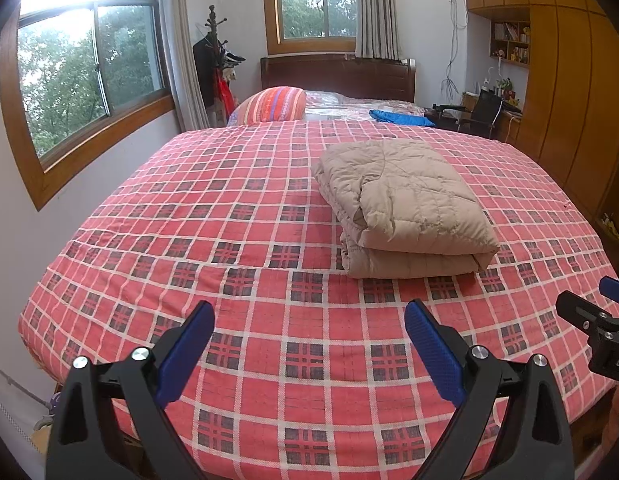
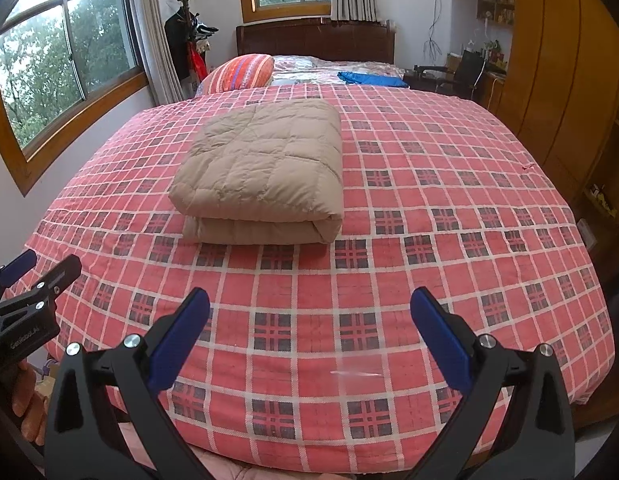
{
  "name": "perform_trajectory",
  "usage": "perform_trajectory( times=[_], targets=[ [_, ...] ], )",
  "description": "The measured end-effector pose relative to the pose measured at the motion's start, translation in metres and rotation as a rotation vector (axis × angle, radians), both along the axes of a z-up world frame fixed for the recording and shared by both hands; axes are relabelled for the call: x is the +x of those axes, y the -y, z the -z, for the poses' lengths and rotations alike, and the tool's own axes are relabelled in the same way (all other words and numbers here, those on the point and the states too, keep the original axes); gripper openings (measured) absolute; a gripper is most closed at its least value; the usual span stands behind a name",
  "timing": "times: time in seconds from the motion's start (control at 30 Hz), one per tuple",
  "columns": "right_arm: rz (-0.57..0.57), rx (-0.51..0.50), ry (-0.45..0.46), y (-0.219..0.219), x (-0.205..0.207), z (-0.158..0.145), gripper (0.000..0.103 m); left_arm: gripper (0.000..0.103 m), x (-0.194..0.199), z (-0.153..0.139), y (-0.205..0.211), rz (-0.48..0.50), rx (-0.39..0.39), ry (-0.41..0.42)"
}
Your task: Fold large clothes
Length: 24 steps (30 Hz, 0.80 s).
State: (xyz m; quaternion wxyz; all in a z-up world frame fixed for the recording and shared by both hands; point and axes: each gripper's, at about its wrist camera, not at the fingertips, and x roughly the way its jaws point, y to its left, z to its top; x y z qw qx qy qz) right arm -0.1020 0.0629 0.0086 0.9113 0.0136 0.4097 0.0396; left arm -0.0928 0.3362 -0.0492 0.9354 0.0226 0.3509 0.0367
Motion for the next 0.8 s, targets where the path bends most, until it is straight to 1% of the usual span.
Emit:
perform_trajectory(
  times=[0.8],
  targets=[
    [-0.012,0.008,-0.001,-0.0013,-0.0003,0.0016,0.100,0.096,0.0002,0.0005,0.0012,0.001,0.000,-0.001]
  ],
)
